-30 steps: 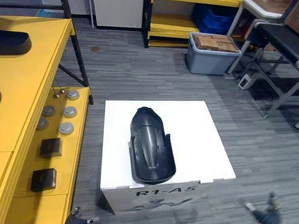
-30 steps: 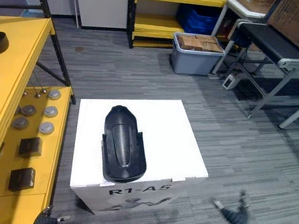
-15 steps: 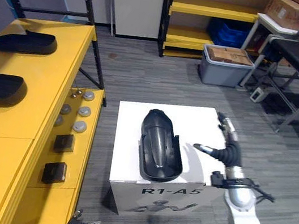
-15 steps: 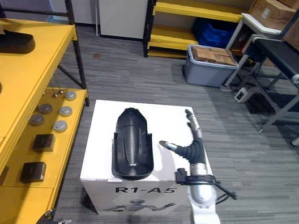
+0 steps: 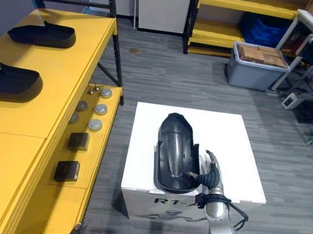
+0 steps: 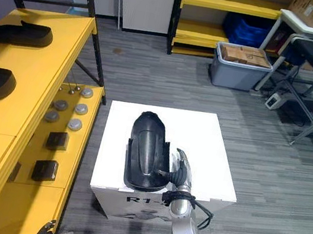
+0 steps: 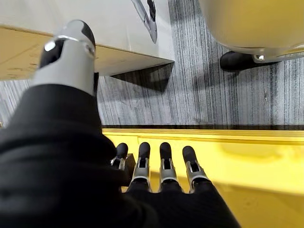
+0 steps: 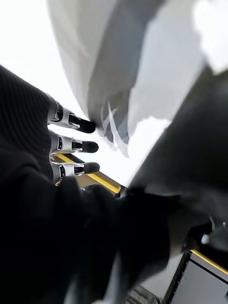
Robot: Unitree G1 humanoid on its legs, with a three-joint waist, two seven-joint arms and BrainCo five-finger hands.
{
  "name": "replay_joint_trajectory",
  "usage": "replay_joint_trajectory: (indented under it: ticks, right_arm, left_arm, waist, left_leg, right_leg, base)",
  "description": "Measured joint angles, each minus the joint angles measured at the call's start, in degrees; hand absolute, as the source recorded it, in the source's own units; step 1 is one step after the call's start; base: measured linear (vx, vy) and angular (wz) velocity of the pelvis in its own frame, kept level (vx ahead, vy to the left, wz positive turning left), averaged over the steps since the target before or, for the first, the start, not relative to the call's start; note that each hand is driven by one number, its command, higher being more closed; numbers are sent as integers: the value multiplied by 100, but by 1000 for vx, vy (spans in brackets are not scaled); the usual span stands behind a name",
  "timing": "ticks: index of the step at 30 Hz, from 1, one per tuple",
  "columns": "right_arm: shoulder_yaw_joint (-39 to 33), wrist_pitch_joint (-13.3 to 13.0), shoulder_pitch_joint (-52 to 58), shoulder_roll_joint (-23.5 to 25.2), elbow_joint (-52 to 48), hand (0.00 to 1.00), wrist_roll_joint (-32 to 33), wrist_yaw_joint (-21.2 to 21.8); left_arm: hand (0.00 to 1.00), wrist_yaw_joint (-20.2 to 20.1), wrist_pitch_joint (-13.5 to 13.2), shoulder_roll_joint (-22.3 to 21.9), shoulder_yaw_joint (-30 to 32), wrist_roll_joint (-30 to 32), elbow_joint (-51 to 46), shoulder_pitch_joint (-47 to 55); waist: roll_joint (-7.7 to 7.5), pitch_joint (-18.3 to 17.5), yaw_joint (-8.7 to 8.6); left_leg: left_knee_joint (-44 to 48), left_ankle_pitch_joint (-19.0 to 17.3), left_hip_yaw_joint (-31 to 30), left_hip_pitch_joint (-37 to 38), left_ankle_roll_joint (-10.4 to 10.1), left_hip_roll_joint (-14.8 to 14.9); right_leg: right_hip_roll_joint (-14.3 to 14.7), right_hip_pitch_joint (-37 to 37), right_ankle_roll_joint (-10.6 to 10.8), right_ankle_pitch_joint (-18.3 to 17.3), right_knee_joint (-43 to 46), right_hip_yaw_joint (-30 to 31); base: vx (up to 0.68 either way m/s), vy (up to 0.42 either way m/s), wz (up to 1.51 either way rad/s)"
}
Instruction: Walk over and take plastic housings, then place them on the shelf
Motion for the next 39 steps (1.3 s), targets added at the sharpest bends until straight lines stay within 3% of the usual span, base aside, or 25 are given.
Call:
replay_joint_trajectory:
  ticks: [1,2,15,22,30,35,39]
  right_arm:
    - [-50,45,-138,54,173,0,-53,-62]
    - [-78,57,-280,88,344,100,-97,-103]
    - [-313,180,-673,-88,597,100,-320,-98]
    - [-287,173,-634,-91,536,100,-280,175]
    - [-209,152,-314,47,-274,100,-37,163]
    - [-263,145,-161,65,-840,100,69,-61]
    - [-278,134,0,68,-1625,100,168,-184]
  left_arm:
    - [0,6,3,2,-2,1,1,2]
    - [0,8,4,4,-4,0,1,0]
    - [0,66,39,40,-18,-1,-5,-3]
    - [0,76,39,75,-17,-3,-14,-30]
    - [0,110,38,33,0,-21,-249,33]
    - [0,199,36,-140,14,-216,-1077,191]
    - [0,323,23,-495,286,-330,-2395,344]
  waist:
    - [-1,2,-5]
    - [-3,3,-3]
    - [-66,28,-5]
    - [-146,55,6]
    - [-155,60,20]
    - [-152,59,23]
    - [-146,63,14]
  left_leg:
    - [-2,6,-10,-13,6,-6]
    - [-10,20,-20,-35,10,-12]
    - [-313,182,-88,43,-2,-5]
    - [-312,183,-85,115,-1,-10]
    - [-271,183,-95,133,-1,-13]
    - [-250,183,-96,130,-1,-8]
    - [-216,181,-95,118,0,-5]
  right_leg:
    - [-6,-8,0,0,0,-38]
    - [-12,-29,0,0,0,-48]
    - [5,-64,5,3,-2,-88]
    - [-3,11,6,3,-2,-81]
    - [-11,49,6,3,-1,-79]
    - [-23,52,5,2,7,-75]
    - [-42,54,6,0,7,-67]
  base:
    - [-16,8,7]
    - [-32,11,7]
    - [-16,3,3]
    - [0,0,0]
    - [-29,2,0]
    - [0,0,0]
    - [0,0,0]
